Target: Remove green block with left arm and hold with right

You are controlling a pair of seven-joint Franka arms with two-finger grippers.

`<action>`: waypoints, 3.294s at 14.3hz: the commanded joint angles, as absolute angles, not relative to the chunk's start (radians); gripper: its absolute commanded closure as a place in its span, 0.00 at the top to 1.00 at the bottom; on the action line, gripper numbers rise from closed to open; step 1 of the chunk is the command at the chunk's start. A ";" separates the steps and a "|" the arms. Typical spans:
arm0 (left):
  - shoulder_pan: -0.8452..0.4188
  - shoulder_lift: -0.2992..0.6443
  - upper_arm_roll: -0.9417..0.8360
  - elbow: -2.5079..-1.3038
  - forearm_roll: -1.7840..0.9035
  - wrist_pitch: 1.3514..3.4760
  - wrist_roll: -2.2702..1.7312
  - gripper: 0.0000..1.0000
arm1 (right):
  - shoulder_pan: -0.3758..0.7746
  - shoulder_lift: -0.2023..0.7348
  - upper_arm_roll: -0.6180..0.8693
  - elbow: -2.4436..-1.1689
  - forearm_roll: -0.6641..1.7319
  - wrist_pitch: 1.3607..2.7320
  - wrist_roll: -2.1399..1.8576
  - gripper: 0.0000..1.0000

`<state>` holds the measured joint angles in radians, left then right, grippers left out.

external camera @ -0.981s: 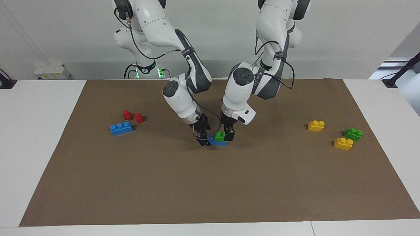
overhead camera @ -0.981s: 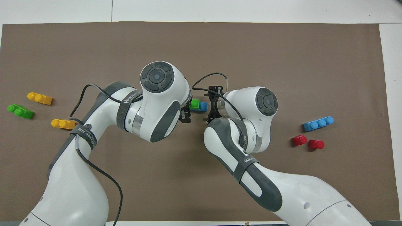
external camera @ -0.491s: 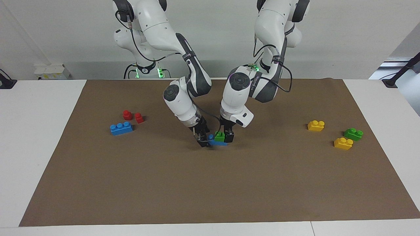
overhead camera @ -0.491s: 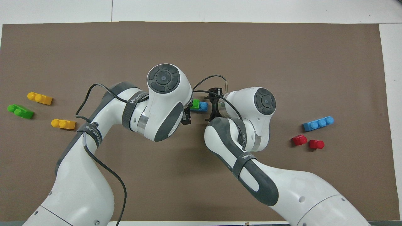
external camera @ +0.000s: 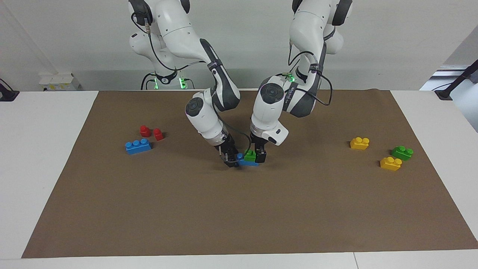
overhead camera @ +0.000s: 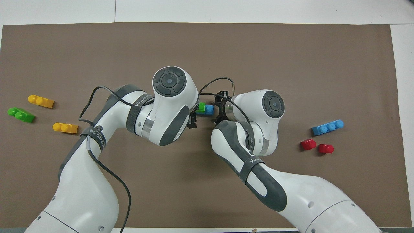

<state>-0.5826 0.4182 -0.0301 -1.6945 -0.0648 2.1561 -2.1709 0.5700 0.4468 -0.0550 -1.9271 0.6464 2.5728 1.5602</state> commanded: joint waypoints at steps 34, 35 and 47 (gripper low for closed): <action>-0.444 0.212 -0.026 -1.750 0.009 2.025 -2.093 0.00 | 0.546 0.439 -0.052 -1.960 0.684 2.586 1.417 0.00; -0.422 0.200 -0.026 -1.750 0.009 2.008 -2.056 0.00 | 0.546 0.439 -0.052 -1.960 0.684 2.586 1.417 0.00; -0.085 0.135 -0.028 -1.862 0.003 1.963 -1.207 0.00 | 0.473 0.437 -0.054 -1.899 0.680 2.458 1.361 0.00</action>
<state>-0.1353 0.1905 -0.0165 -1.7742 -0.0001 1.9354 -1.3352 0.5301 0.4413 -0.0581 -1.9205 0.6475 2.5311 1.4459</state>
